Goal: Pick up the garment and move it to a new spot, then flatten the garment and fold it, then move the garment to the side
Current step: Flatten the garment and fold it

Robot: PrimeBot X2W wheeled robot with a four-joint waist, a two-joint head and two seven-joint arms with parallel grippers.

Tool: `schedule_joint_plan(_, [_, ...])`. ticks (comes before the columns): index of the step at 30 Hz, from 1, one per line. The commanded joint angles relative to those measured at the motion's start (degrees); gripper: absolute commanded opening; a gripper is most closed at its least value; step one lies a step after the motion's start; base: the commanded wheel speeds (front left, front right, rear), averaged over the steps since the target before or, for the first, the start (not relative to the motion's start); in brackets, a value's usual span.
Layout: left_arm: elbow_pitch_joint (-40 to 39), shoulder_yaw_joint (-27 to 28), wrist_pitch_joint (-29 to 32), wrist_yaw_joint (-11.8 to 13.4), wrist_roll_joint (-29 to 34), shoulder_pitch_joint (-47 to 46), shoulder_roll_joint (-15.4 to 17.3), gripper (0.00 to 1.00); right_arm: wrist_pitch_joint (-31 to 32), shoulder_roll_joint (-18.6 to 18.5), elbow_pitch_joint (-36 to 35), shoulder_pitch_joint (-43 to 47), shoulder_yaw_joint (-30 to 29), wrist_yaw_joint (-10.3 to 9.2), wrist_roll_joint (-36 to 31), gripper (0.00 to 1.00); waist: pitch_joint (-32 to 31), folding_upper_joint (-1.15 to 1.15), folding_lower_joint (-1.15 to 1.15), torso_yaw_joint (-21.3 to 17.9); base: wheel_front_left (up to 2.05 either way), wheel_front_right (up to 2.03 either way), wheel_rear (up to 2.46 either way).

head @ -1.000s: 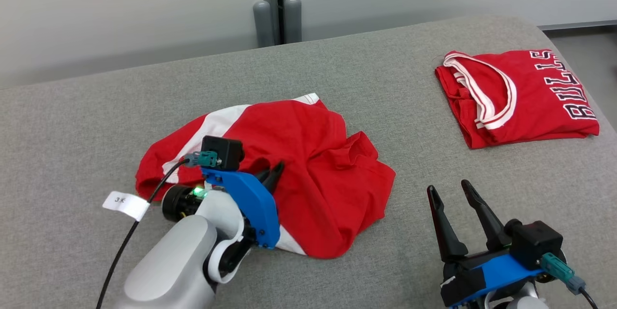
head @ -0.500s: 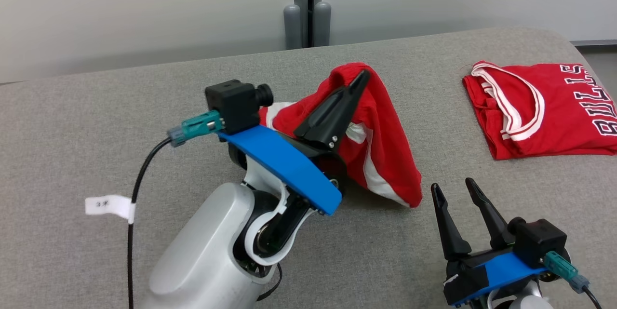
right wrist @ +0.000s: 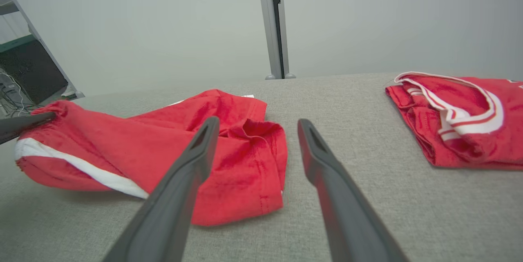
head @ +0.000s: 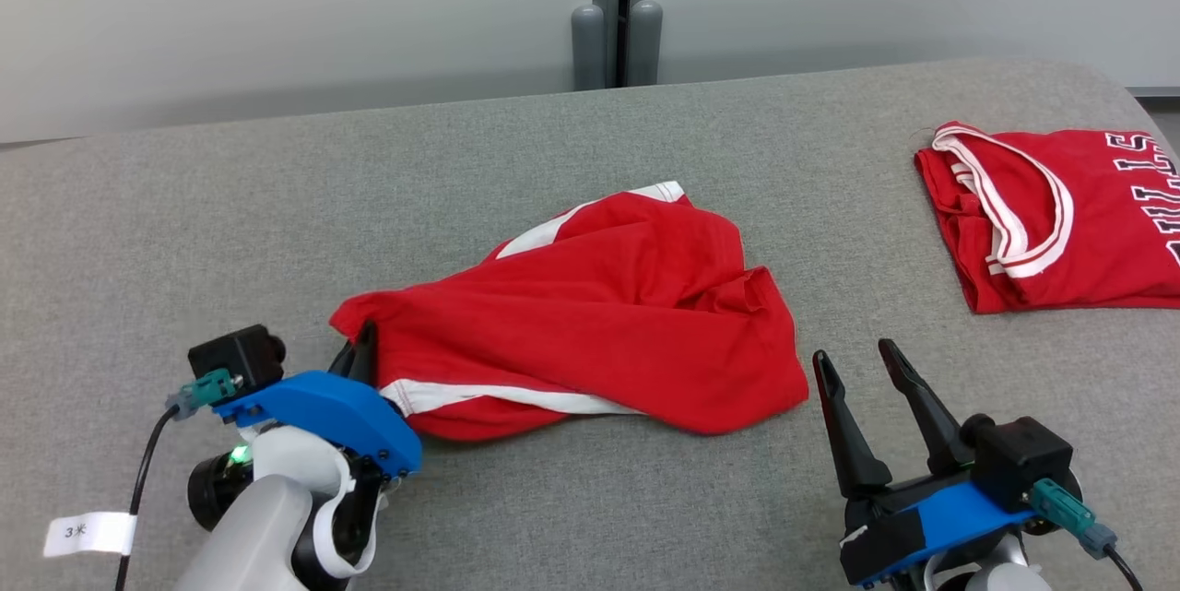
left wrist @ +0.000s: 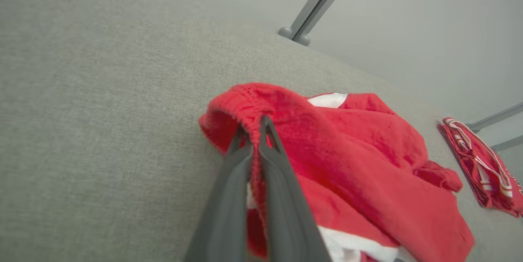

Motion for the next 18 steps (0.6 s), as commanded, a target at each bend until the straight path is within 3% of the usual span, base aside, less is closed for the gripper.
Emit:
schedule_joint_plan(1, [1.32,0.36,-1.03,0.11,0.28,-0.08,-0.07,0.0,0.17,-0.01,-0.24,-0.47,0.07,0.01,-0.46,1.0,0.06,0.0,-0.01,0.11,0.0,0.0,0.0])
schedule_joint_plan(5, [8.55,0.77,-4.72,0.38,1.91,-1.81,-0.35,0.0,0.46,-0.02,-0.36,-1.01,0.3,0.01,-0.84,1.0,0.19,0.0,-0.01,0.22,0.0,0.0,0.0])
schedule_joint_plan(9, [12.8,0.02,-8.22,-1.66,3.08,-2.55,-1.08,0.0,0.93,-0.02,-0.72,-0.73,0.43,0.01,-1.09,1.0,0.1,0.0,-0.01,0.04,0.0,0.0,0.0])
schedule_joint_plan(10, [13.23,-0.27,-8.92,-2.52,3.08,-2.6,-1.36,0.34,1.0,-0.02,-0.78,-0.54,0.3,0.01,-1.16,1.0,0.04,0.0,-0.01,0.06,0.0,0.0,0.0])
schedule_joint_plan(11, [13.4,-0.62,-9.74,-3.67,3.38,-2.62,-1.41,1.0,1.0,-0.02,-0.91,-0.29,0.18,0.01,-1.32,1.0,-0.05,0.0,-0.01,0.08,0.0,0.0,0.0])
schedule_joint_plan(14, [12.9,-1.3,-13.32,-6.75,4.1,-1.56,-1.59,1.0,1.45,-0.02,-1.19,0.26,-0.34,0.01,-1.58,1.0,-0.46,0.0,-0.01,0.28,0.0,0.0,0.0])
schedule_joint_plan(18, [10.18,-0.09,-16.65,-8.58,5.9,0.88,-1.06,1.0,1.88,-0.01,-1.93,1.11,-1.49,0.01,-2.07,1.0,-1.05,0.0,-0.01,1.16,0.0,0.0,0.0])
